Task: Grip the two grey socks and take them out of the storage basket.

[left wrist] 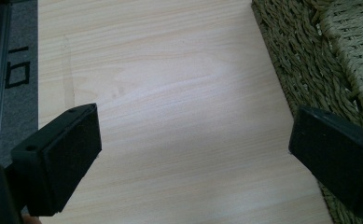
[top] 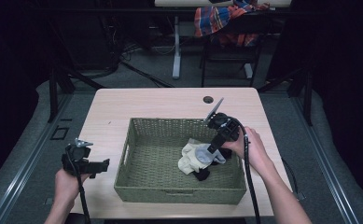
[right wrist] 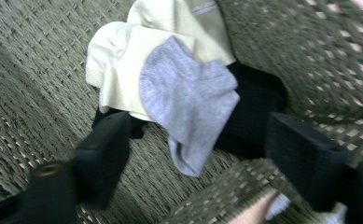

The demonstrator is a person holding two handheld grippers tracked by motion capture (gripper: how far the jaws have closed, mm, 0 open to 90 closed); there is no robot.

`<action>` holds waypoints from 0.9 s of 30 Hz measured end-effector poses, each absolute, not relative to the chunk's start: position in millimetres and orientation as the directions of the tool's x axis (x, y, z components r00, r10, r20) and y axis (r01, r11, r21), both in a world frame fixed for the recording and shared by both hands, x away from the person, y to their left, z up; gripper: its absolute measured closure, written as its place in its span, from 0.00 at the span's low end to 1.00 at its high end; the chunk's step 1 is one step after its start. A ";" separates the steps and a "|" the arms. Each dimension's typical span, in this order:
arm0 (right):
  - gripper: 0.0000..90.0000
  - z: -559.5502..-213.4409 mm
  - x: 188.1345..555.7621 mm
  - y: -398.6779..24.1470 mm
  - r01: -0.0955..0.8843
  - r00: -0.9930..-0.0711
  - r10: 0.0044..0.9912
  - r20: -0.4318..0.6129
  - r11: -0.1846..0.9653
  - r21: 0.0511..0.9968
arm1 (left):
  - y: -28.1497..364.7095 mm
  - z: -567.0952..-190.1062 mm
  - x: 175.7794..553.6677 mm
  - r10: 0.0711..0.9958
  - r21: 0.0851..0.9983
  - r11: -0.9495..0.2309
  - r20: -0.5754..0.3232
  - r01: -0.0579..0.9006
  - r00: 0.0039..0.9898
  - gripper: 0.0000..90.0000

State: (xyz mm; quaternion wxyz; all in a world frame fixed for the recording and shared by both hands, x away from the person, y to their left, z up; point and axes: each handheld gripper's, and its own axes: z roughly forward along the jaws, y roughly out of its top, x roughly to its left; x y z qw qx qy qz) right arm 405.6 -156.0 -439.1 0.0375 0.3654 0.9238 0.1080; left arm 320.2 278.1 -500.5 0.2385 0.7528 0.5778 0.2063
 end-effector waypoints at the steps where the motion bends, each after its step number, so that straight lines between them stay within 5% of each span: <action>1: 0.28 -441.8 405.3 -153.3 0.666 -0.732 0.681 0.010 0.713 0.221 | 278.3 -500.2 320.2 0.968 0.597 -0.218 0.034 0.772 0.248 0.03; 10: 0.51 -466.3 407.5 -140.4 0.663 -0.740 0.672 -0.014 0.733 0.150 | 278.0 -499.3 319.5 0.968 0.599 -0.217 0.032 0.771 0.248 0.03; 22: 0.62 -487.0 410.4 -133.4 0.677 -0.733 0.680 -0.032 0.733 0.063 | 278.1 -499.6 319.8 0.969 0.601 -0.215 0.033 0.770 0.245 0.03; 27: 0.76 -492.2 411.3 -133.4 0.682 -0.729 0.683 -0.031 0.730 0.040 | 278.1 -499.7 320.0 0.969 0.601 -0.215 0.033 0.770 0.244 0.03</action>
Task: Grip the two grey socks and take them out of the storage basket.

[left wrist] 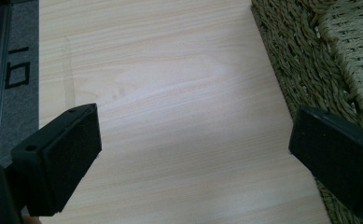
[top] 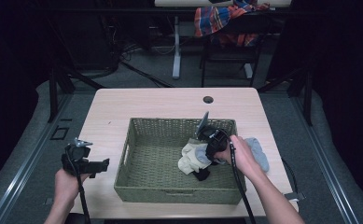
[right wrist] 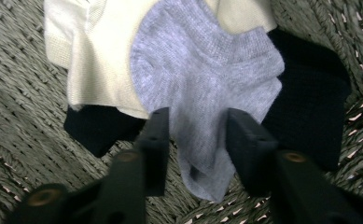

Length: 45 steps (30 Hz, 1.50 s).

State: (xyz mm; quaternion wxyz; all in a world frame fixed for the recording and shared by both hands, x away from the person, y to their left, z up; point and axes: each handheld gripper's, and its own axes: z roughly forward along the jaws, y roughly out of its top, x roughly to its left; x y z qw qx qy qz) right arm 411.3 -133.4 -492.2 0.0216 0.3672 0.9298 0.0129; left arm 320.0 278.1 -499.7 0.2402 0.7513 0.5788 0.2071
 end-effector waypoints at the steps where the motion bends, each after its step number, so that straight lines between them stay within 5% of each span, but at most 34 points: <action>1: 0.79 -492.8 411.5 -133.6 0.681 -0.730 0.682 -0.030 0.731 0.036 | 278.1 -499.5 319.8 0.969 0.601 -0.214 0.034 0.770 0.244 0.03; 6: 0.90 -491.1 412.7 -139.8 0.681 -0.732 0.681 -0.005 0.731 0.043 | 278.0 -499.7 320.1 0.969 0.601 -0.215 0.032 0.770 0.246 0.03; 45: 0.91 -370.1 401.7 -169.1 0.656 -0.730 0.683 0.041 0.682 0.321 | 278.7 -501.7 320.6 0.971 0.591 -0.211 0.040 0.778 0.234 0.03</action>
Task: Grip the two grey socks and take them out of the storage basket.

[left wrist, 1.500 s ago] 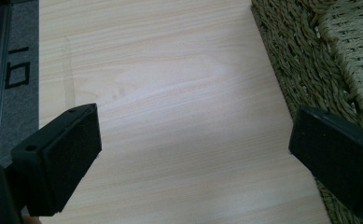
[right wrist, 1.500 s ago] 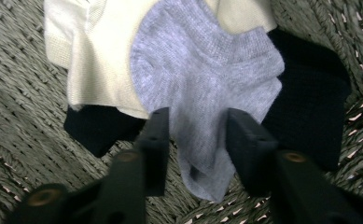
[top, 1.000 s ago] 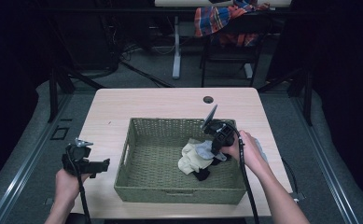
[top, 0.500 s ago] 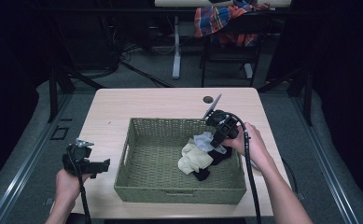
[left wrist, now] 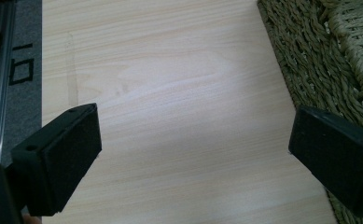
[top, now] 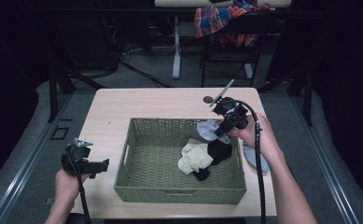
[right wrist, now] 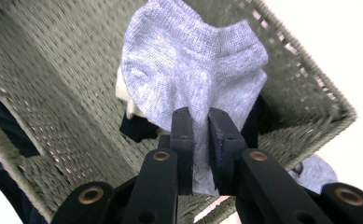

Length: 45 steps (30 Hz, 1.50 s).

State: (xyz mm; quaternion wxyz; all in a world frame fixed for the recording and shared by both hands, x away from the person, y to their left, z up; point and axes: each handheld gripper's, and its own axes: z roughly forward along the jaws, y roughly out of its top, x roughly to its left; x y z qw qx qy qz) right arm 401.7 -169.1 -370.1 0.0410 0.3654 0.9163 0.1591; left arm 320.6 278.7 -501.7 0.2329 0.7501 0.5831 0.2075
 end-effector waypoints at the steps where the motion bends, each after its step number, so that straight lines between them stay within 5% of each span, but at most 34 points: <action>1: 0.91 -367.6 401.5 -169.9 0.657 -0.729 0.684 0.041 0.681 0.325 | 278.6 -501.7 320.6 0.971 0.591 -0.212 0.040 0.778 0.234 0.03; 45: 0.91 -364.9 394.9 -290.3 0.828 -0.480 0.877 -0.008 0.456 0.327 | 277.3 -500.5 320.4 0.970 0.596 -0.217 0.040 0.773 0.241 0.03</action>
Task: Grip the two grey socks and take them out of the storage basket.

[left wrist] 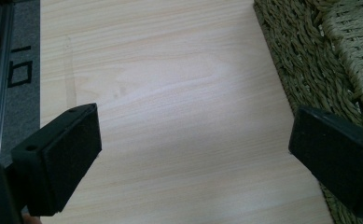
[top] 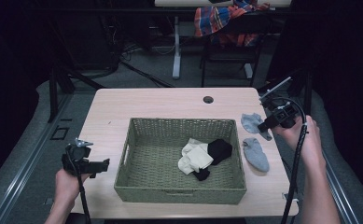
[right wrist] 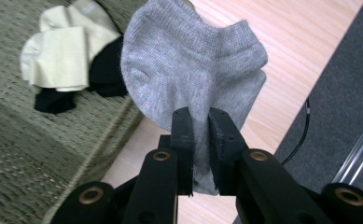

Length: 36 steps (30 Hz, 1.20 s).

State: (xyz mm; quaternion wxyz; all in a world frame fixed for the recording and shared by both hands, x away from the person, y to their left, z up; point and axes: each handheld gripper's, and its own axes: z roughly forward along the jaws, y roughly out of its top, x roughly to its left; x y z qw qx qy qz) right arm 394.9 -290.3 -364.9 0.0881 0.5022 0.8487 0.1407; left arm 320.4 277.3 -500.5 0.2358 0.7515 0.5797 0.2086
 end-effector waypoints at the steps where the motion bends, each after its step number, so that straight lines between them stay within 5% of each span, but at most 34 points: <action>1: 0.91 -367.0 395.5 -292.5 0.830 -0.478 0.878 -0.011 0.455 0.324 | 277.4 -500.5 320.5 0.970 0.597 -0.216 0.040 0.773 0.240 0.03; 36: 0.91 -439.8 421.5 -322.2 0.904 -0.379 0.925 0.027 0.364 0.225 | 277.9 -499.8 320.5 0.970 0.598 -0.215 0.038 0.772 0.241 0.03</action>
